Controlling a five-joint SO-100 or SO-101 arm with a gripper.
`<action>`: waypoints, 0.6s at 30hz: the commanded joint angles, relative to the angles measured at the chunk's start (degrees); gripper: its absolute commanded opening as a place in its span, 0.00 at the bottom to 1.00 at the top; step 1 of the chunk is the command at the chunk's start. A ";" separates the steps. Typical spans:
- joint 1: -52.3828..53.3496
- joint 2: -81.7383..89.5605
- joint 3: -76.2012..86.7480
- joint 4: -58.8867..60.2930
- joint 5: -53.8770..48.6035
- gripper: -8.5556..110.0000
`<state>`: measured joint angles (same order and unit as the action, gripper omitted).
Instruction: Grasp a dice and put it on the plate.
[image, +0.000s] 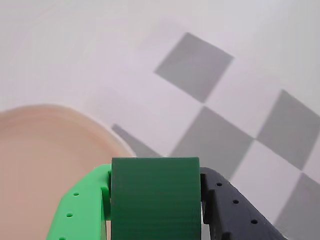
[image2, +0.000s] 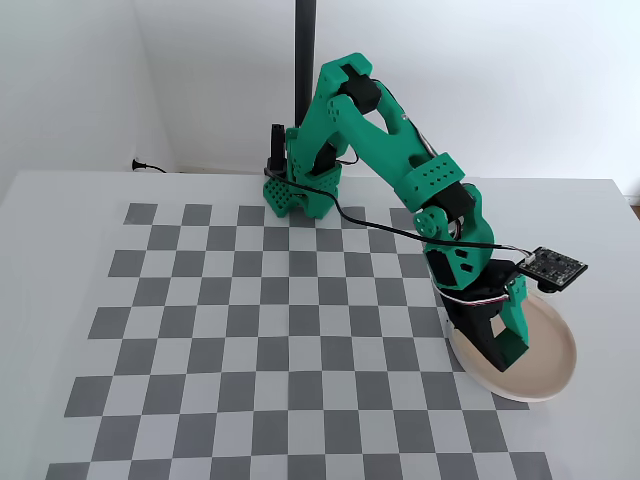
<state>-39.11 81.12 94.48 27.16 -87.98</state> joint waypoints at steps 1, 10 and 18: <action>-2.99 1.32 -1.05 -2.37 -0.26 0.04; -8.61 -3.69 -1.41 -6.15 0.18 0.04; -12.66 -10.72 -5.45 -6.94 2.55 0.04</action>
<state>-50.62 70.31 94.48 21.01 -86.31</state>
